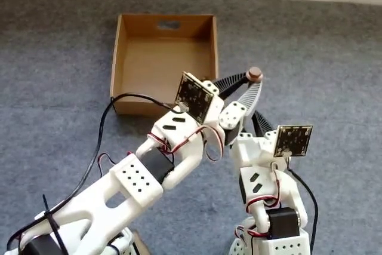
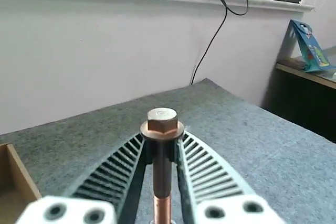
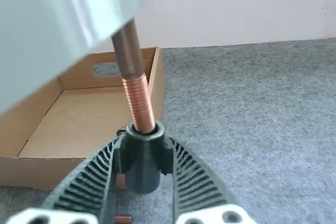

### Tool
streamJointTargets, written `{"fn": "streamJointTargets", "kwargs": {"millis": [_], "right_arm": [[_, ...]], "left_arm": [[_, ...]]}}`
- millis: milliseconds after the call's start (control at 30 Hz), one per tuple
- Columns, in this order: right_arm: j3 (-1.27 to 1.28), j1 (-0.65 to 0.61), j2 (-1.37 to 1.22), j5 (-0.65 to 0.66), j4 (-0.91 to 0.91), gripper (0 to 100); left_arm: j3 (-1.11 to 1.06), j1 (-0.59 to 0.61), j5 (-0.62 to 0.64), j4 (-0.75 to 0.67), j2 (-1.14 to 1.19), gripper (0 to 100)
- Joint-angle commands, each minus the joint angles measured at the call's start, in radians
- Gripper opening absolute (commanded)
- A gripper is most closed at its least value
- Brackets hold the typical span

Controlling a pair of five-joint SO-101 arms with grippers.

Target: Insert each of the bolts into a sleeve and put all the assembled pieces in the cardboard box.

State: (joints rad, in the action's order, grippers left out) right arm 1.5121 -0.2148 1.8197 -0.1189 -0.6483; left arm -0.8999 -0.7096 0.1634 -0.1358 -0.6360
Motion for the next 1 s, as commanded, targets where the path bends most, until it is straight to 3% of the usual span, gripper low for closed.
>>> {"fn": "streamJointTargets", "kwargs": {"millis": [0,433,833,967], "right_arm": [[-0.044,-0.007,0.012,-0.008,0.001,0.7],[-0.010,-0.007,0.012,-0.008,0.038,0.7],[-0.007,-0.002,0.012,-0.006,0.044,0.7],[-0.007,-0.002,0.012,-0.006,0.044,0.7]], "left_arm": [[0.065,-0.010,0.000,-0.006,-0.005,1],[0.059,-0.010,0.000,0.015,-0.005,1],[0.240,-0.008,0.000,0.434,-0.005,1],[0.262,-0.012,0.000,0.473,-0.005,1]]}}
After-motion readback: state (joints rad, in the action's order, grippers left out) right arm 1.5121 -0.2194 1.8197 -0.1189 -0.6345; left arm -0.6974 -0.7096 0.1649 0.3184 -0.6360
